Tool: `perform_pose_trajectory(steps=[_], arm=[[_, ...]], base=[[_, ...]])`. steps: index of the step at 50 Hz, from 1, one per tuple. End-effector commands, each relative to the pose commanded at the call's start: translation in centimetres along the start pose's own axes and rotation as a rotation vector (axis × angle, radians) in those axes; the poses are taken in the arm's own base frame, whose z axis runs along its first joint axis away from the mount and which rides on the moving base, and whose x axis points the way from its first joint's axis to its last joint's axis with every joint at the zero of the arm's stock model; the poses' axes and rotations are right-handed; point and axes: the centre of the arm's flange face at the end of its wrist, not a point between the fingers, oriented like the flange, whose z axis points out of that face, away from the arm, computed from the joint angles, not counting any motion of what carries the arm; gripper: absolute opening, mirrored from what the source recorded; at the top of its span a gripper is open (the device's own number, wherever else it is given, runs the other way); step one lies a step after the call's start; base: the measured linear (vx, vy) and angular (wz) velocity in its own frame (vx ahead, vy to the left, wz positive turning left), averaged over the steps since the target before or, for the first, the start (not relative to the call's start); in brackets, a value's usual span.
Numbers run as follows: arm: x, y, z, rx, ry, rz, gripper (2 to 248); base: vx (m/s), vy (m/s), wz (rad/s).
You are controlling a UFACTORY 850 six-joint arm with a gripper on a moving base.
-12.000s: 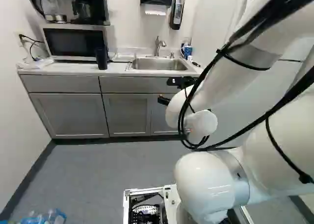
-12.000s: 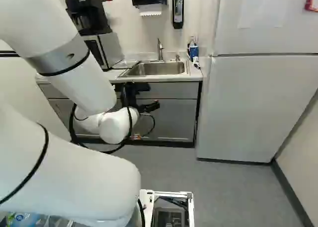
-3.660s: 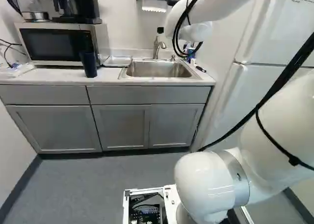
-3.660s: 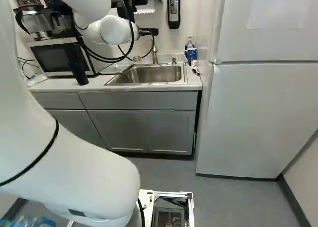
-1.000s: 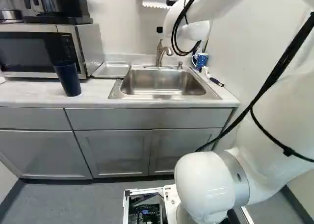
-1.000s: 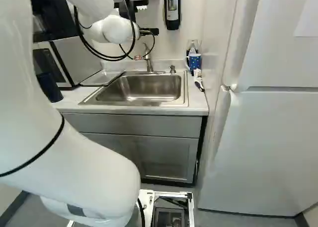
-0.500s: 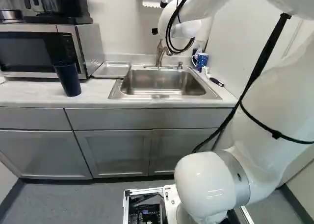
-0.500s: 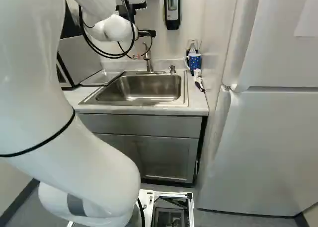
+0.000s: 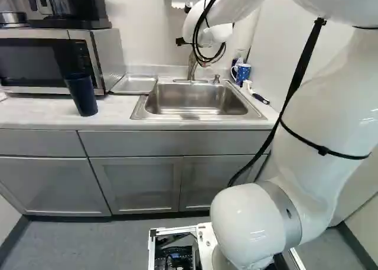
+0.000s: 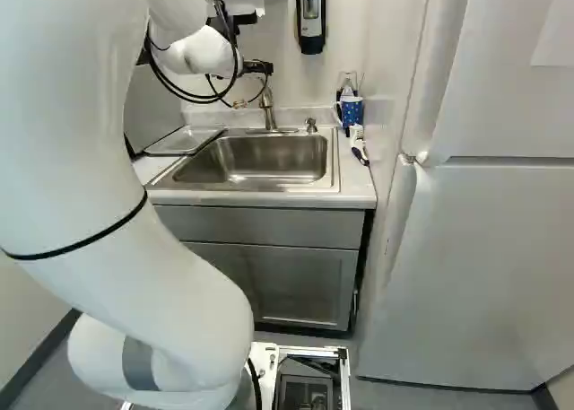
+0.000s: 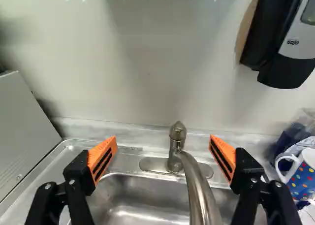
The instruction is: Rinse the cup and place it in the tray
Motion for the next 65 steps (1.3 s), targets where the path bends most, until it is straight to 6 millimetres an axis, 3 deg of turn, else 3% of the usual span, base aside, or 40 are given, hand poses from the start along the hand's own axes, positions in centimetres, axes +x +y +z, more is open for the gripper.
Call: perform_pose_trajectory(steps=[30, 65], arm=[[-0.6, -2.2, 3.1, 0.036, -0.137, -0.011, 247], [0.1, -2.2, 7.3, 0.035, -0.140, -0.011, 247]], base=[[0.000, 0.000, 0.000], [0.000, 0.000, 0.000]])
